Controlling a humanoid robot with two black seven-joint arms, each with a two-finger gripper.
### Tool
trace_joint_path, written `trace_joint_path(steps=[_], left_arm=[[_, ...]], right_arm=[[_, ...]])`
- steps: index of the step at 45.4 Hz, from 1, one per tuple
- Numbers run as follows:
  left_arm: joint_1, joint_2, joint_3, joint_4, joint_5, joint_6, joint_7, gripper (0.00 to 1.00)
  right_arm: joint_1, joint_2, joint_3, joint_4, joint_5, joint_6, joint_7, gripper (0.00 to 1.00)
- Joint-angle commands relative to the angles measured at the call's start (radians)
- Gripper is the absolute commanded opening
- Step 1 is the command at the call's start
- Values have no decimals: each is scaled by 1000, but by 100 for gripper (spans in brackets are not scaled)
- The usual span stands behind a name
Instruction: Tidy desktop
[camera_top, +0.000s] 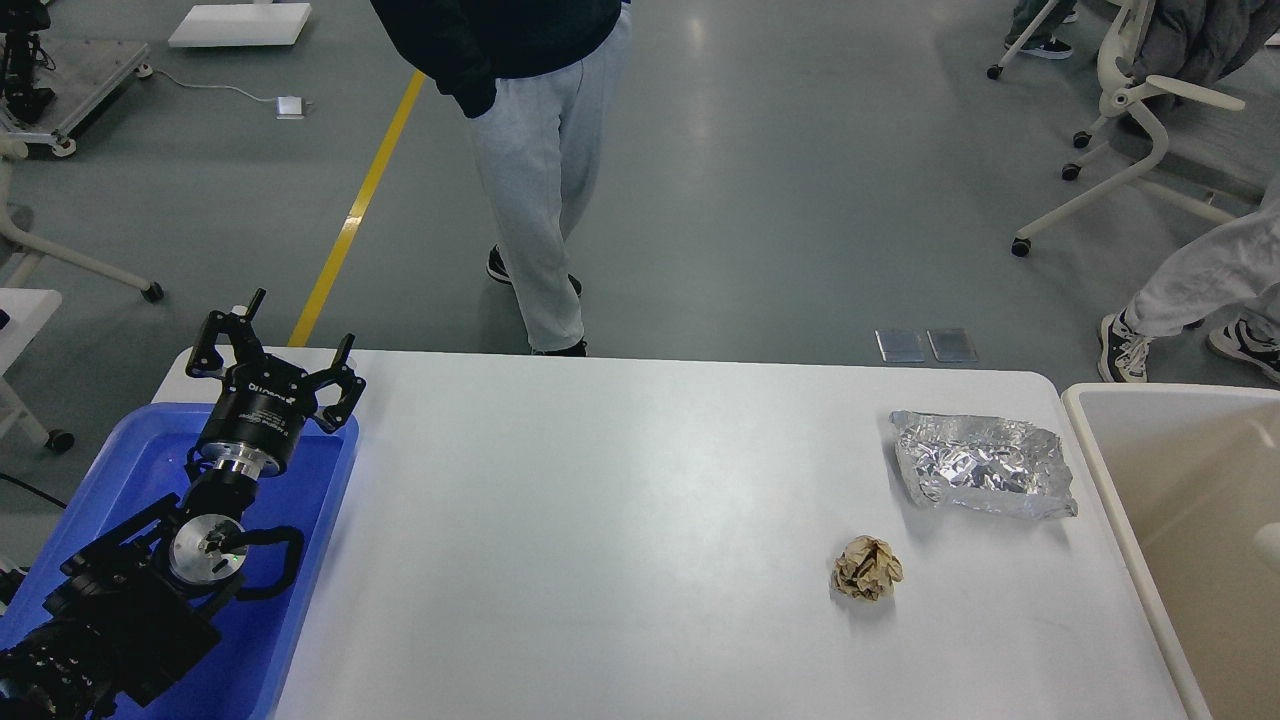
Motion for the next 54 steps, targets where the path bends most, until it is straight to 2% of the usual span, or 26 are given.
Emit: trace_joint_path(steps=[1,3,5,15,28,36,45,48,50,54], left_arm=[[0,0,0,0,0,0,0,100],[0,0,0,0,0,0,0,100],[0,0,0,0,0,0,0,100],[2,0,0,0,0,6,0,100],[2,0,0,0,0,9,0,100],[2,0,0,0,0,9,0,100],[2,0,0,0,0,9,0,100],[2,0,0,0,0,9,0,100],[2,0,0,0,0,9,-2,100],[2,0,0,0,0,9,0,100]], right_arm=[[23,10,-1,-33,-4,-10,2,77],[23,10,5,-50,-4,-12,2,91],[23,12,5,-58,-4,-10,2,94],[23,55,7,-62,-4,-12,5,97],[24,49,13,-62,8,-4,5,99],[26,26,147,-53,8,5,5,99],[27,-82,306,99,-35,16,13,99],[23,-114,365,160,-65,16,33,99],[10,-128,454,229,-123,14,65,99],[-11,-138,577,320,-241,14,76,99]])
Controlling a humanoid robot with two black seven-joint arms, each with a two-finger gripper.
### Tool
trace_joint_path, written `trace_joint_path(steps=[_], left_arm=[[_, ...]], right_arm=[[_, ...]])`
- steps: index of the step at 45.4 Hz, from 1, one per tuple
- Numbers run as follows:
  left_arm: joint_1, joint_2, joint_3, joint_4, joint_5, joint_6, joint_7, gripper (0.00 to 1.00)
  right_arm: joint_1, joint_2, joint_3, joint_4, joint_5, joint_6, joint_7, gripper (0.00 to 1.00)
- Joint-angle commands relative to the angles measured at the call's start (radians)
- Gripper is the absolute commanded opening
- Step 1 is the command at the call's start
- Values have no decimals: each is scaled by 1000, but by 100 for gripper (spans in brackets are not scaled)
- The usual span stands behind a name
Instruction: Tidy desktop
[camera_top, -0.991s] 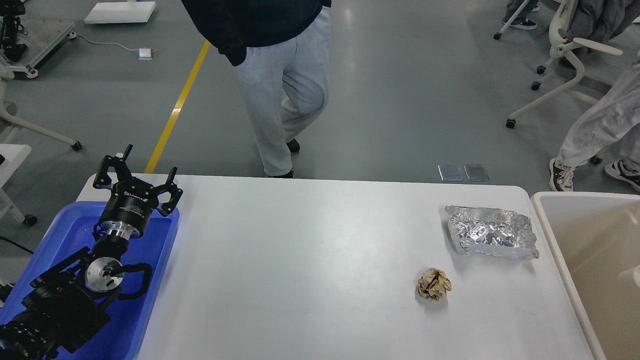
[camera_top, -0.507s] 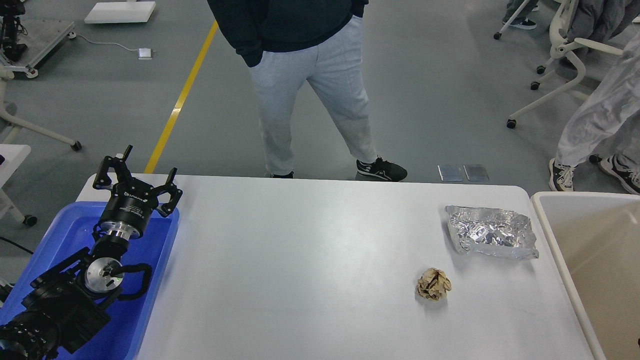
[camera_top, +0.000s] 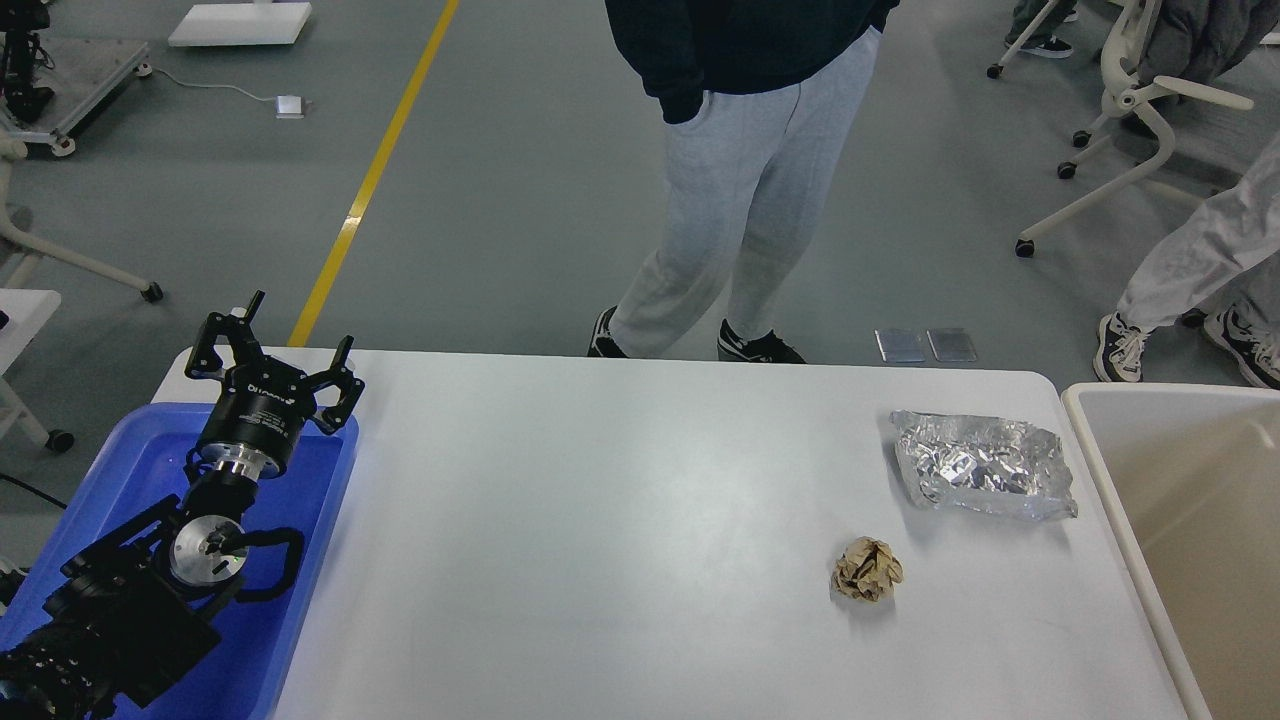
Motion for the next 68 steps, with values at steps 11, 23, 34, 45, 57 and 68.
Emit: trace_joint_path(steps=[11,23,34,45,57,68], left_arm=[[0,0,0,1,0,0,0,100],[0,0,0,0,0,0,-1,100],[0,0,0,0,0,0,0,100],[1,0,0,0,0,0,-1,100],[1,0,0,0,0,0,-1,100],[0,0,0,0,0,0,-1,100]], right_arm=[[-251,-22,742,637,-541,-9,52,99],[-337,111,911,892,-684,-6,51,99],[-355,205,899,995,-694,4,123,99],[-254,232,785,945,-710,-8,121,99],[-162,248,761,799,-705,-6,126,99],[-169,286,768,800,-690,-6,129,99]])
